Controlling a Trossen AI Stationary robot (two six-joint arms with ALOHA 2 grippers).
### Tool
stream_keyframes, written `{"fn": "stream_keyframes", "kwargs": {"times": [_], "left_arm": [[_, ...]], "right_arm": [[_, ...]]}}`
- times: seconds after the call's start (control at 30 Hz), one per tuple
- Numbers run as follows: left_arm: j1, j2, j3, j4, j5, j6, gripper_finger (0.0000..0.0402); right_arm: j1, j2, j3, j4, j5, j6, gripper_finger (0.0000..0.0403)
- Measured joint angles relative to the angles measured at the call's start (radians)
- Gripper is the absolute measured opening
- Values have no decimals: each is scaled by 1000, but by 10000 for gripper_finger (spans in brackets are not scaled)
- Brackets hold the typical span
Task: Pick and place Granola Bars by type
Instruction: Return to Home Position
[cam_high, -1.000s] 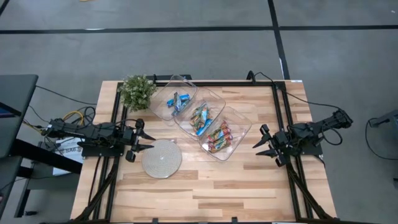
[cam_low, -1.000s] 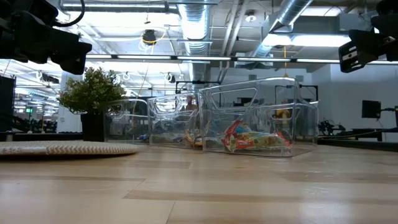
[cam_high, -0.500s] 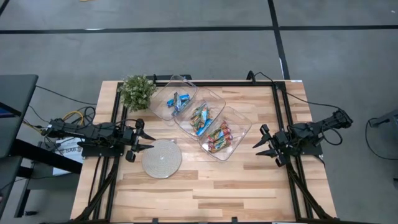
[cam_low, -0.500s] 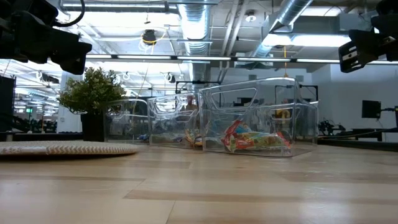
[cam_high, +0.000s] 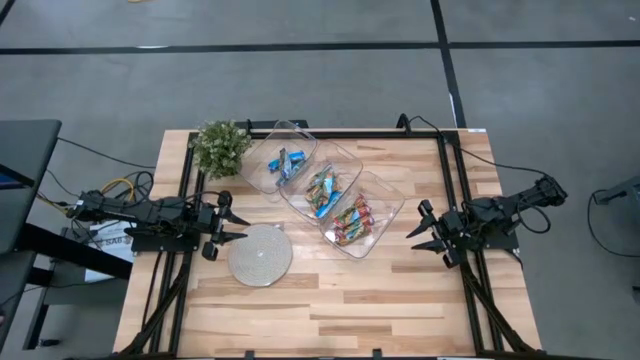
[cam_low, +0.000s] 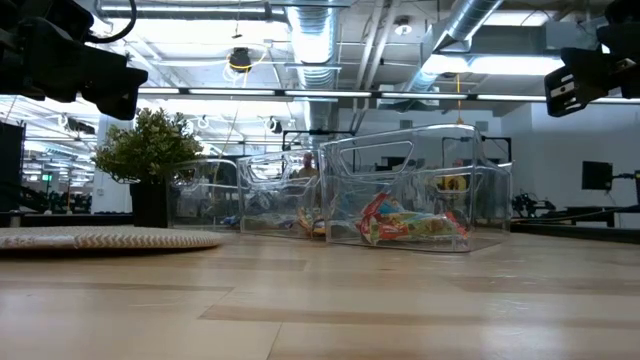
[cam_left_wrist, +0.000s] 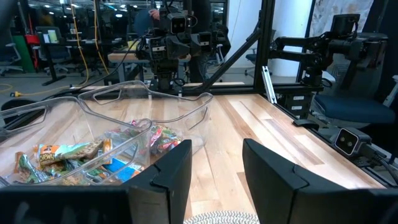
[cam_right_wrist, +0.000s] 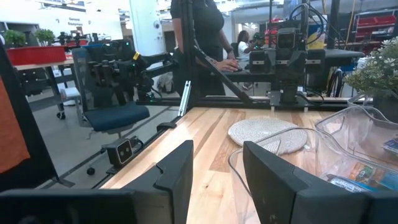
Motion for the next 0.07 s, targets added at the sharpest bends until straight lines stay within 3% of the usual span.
{"fn": "stream_keyframes", "kwargs": {"times": [0.07], "left_arm": [[0,0,0,0,0,0,138]], "right_arm": [[0,0,0,0,0,0,133]]}}
